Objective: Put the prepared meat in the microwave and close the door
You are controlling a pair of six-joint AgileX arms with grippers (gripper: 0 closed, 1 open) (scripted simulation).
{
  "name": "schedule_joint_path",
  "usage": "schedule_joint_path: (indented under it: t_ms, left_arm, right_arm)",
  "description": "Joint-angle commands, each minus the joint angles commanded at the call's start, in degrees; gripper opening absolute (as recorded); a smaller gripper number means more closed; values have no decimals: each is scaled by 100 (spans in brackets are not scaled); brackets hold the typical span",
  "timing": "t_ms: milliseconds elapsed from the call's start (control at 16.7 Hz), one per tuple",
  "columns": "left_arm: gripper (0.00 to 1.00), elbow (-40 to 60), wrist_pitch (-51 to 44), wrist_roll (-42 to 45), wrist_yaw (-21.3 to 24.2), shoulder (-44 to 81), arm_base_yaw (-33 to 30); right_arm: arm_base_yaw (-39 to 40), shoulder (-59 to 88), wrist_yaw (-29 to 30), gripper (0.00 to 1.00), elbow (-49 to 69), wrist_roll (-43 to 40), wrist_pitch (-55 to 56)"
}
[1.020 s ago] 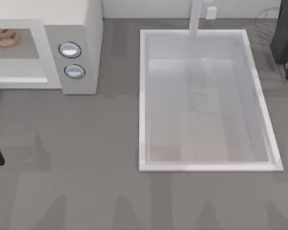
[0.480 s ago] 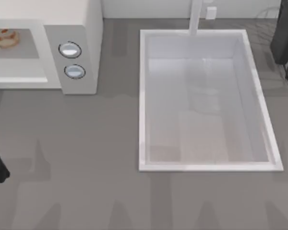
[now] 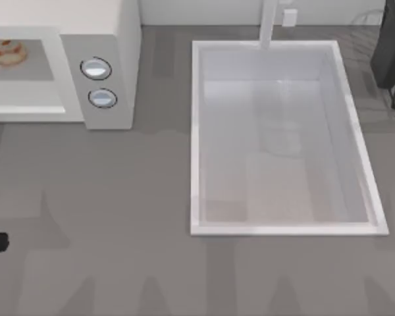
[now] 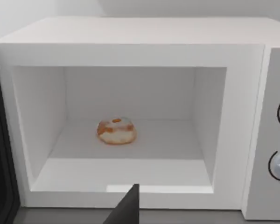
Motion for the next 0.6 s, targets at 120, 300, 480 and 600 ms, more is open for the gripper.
schedule_joint_path:
  t_ms: [120, 300, 480, 600]
  left_arm:
    - [40, 0, 0, 0, 0, 0, 0]
    - [17, 0, 0, 0, 0, 0, 0]
    - [0, 0, 0, 0, 0, 0, 0]
    - [0, 0, 0, 0, 0, 0, 0]
  right_arm:
    - [0, 0, 0, 100, 0, 0, 0]
    - [0, 0, 0, 100, 0, 0, 0]
    - [0, 0, 0, 100, 0, 0, 0]
    - [0, 0, 0, 100, 0, 0, 0]
